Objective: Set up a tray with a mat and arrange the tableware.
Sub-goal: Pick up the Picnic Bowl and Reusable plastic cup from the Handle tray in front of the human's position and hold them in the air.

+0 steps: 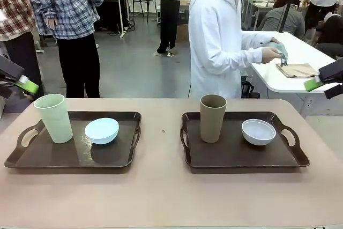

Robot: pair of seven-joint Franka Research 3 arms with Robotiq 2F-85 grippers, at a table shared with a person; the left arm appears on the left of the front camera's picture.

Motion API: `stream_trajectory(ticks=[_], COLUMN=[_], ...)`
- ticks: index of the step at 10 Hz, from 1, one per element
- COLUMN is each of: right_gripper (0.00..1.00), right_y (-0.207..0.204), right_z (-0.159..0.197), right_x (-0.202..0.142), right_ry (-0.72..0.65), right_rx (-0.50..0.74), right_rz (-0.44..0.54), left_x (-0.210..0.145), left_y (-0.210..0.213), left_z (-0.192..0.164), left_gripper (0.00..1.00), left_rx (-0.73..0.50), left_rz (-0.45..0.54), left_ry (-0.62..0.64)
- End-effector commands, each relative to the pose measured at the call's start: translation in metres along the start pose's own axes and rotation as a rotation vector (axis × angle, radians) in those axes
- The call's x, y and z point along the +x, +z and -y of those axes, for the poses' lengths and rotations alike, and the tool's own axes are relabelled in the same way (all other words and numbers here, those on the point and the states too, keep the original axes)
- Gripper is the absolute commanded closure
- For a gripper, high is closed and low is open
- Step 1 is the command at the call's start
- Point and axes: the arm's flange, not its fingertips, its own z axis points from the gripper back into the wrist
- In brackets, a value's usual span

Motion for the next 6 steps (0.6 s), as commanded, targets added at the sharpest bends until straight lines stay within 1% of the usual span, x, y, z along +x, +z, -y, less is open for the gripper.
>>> stream_trajectory(ticks=[1, 2, 3, 5, 6], right_gripper=[0.0, 0.0, 0.0, 0.0, 0.0], right_y=[-0.007, -0.012, -0.021, -0.034, -0.039], right_z=[0.029, 0.041, 0.048, 0.056, 0.056], right_x=[-0.018, -0.019, -0.018, -0.017, -0.016], right_ry=[-0.099, -0.137, -0.166, -0.193, -0.183], right_rx=[0.135, 0.163, 0.179, 0.209, 0.188], right_rz=[0.022, 0.022, 0.008, -0.004, -0.01], left_x=[-0.034, -0.041, -0.045, -0.054, -0.06], left_y=[0.006, 0.006, 0.005, 0.001, -0.002], left_z=[-0.05, -0.073, -0.099, -0.134, -0.139], left_gripper=[0.0, 0.0, 0.0, 0.0, 0.0], left_rx=[-0.093, -0.154, -0.198, -0.256, -0.258], left_rz=[0.087, 0.104, 0.086, 0.048, 0.034], left_ry=[0.129, 0.181, 0.236, 0.321, 0.333])
